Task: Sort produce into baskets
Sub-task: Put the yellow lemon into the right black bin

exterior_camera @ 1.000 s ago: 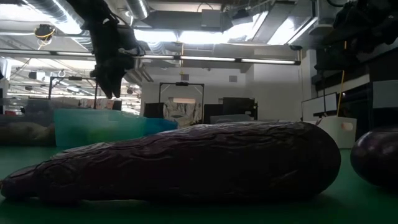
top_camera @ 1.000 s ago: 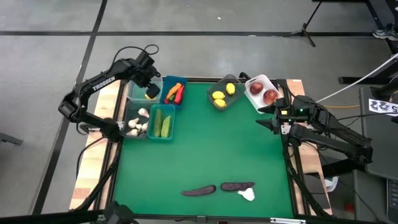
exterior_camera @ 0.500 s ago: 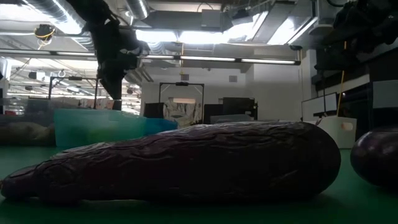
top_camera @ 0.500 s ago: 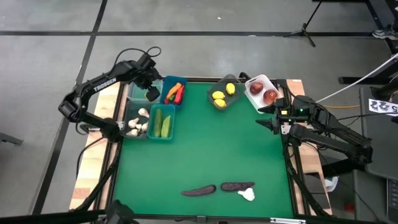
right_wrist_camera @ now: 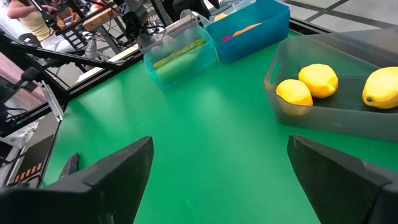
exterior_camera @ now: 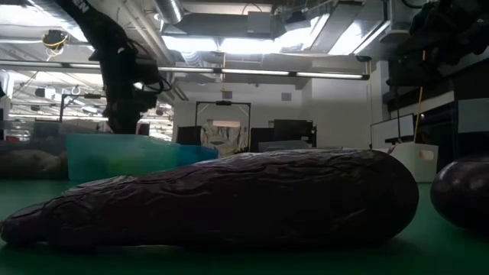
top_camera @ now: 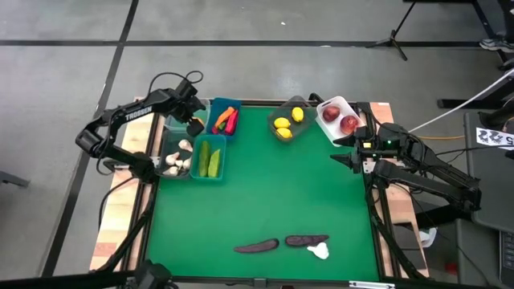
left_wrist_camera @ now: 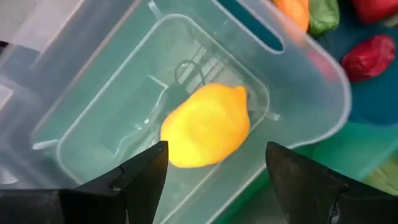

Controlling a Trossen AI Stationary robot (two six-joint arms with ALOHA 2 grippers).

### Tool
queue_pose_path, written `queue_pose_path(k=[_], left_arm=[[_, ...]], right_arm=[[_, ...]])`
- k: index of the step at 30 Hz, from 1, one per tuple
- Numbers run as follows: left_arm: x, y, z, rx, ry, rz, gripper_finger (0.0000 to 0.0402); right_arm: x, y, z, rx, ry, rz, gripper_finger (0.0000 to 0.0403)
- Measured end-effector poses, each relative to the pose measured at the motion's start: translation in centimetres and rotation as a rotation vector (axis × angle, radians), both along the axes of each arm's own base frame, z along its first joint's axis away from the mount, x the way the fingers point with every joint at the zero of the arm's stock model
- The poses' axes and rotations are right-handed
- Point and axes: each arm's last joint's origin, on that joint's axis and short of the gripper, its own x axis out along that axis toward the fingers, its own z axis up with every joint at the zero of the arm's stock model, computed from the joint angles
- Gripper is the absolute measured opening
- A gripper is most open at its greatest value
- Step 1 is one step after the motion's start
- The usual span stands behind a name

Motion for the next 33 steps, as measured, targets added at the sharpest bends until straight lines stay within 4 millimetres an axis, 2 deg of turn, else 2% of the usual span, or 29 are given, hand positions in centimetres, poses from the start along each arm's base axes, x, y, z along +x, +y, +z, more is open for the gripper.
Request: queue_pose_path(k=[7, 15, 33], left_arm=[[-0.1, -0.2, -1.5, 0.032, -0.020, 0.000, 0.0265], [-0.3, -0.4, -2.0, 0.019, -0.016, 0.010, 0.0254], [-0.4, -0.5, -2.0, 0.002, -0.027, 0.060, 0.0090]], right_arm=[[0.0, 0.0, 0.0, 0.000, 0.000, 0.000, 0.0369], [0.0, 0.0, 0.0, 0.000, 0.000, 0.000, 0.0369], [0.0, 0.0, 0.0, 0.000, 0.000, 0.000, 0.0369]])
